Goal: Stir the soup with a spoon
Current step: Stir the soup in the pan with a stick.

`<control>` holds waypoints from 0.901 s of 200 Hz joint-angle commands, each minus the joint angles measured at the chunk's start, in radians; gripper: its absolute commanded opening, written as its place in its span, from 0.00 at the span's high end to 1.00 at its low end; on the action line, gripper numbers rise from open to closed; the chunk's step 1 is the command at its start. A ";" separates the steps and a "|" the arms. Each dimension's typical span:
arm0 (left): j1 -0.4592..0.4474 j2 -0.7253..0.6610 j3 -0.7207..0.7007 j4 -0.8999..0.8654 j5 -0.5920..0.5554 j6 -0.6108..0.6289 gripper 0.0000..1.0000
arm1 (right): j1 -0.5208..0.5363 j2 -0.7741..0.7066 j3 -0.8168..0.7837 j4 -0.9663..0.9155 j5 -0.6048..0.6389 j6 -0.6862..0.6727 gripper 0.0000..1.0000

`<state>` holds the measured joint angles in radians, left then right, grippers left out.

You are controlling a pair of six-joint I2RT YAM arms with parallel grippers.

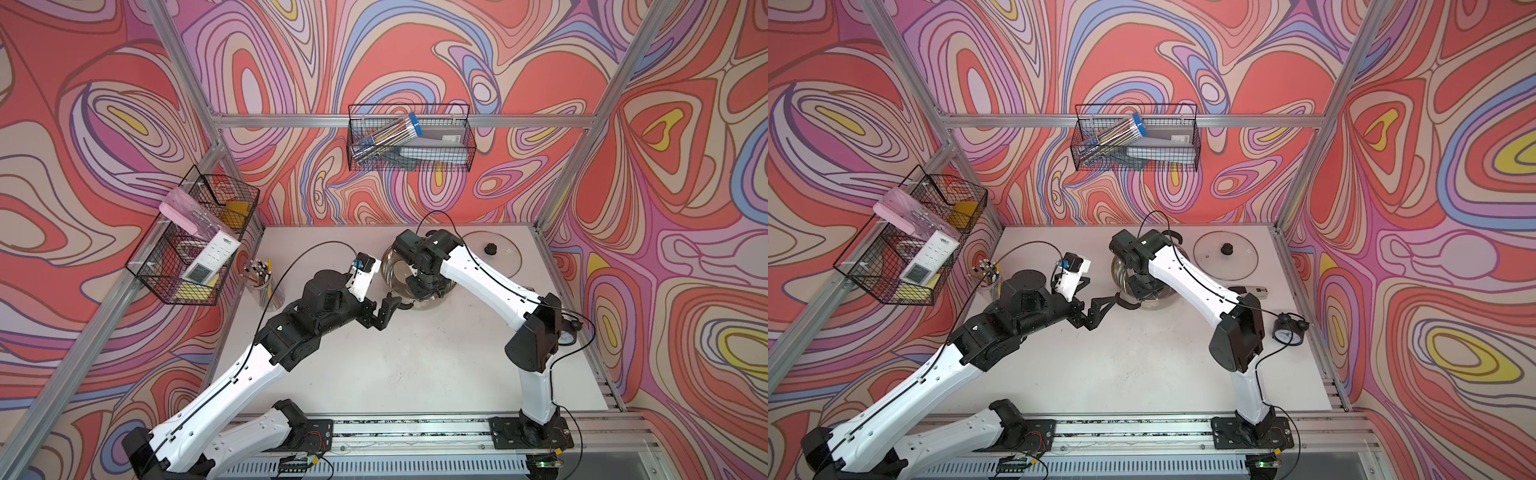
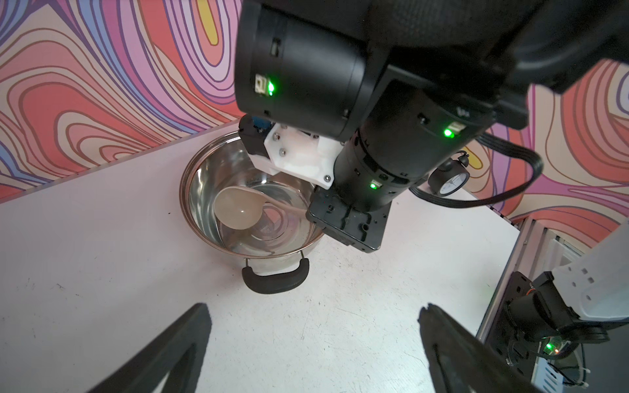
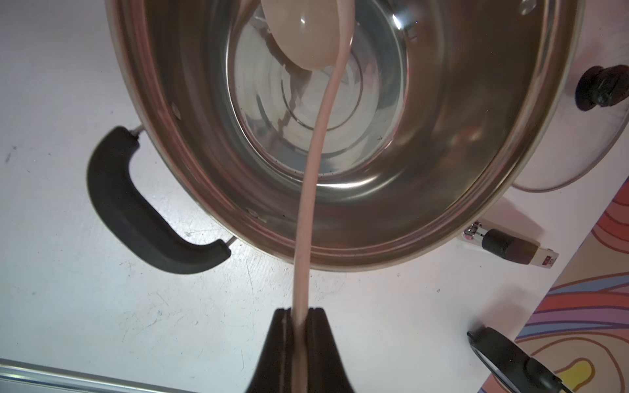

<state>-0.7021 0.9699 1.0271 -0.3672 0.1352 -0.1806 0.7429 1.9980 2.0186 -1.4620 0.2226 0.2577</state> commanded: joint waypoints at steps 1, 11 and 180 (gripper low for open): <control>-0.008 0.000 -0.006 0.026 0.004 -0.001 0.01 | 0.007 -0.076 -0.064 0.009 0.000 0.033 1.00; -0.008 0.000 -0.006 0.025 0.004 -0.002 0.01 | 0.007 -0.099 -0.095 0.014 0.000 0.038 1.00; -0.008 -0.004 0.004 -0.003 0.007 0.001 0.01 | -0.087 -0.098 -0.099 0.040 0.102 0.012 1.00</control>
<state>-0.7021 0.9707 1.0271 -0.3676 0.1360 -0.1802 0.6598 1.8523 1.8610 -1.4441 0.3027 0.2958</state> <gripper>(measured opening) 0.988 0.092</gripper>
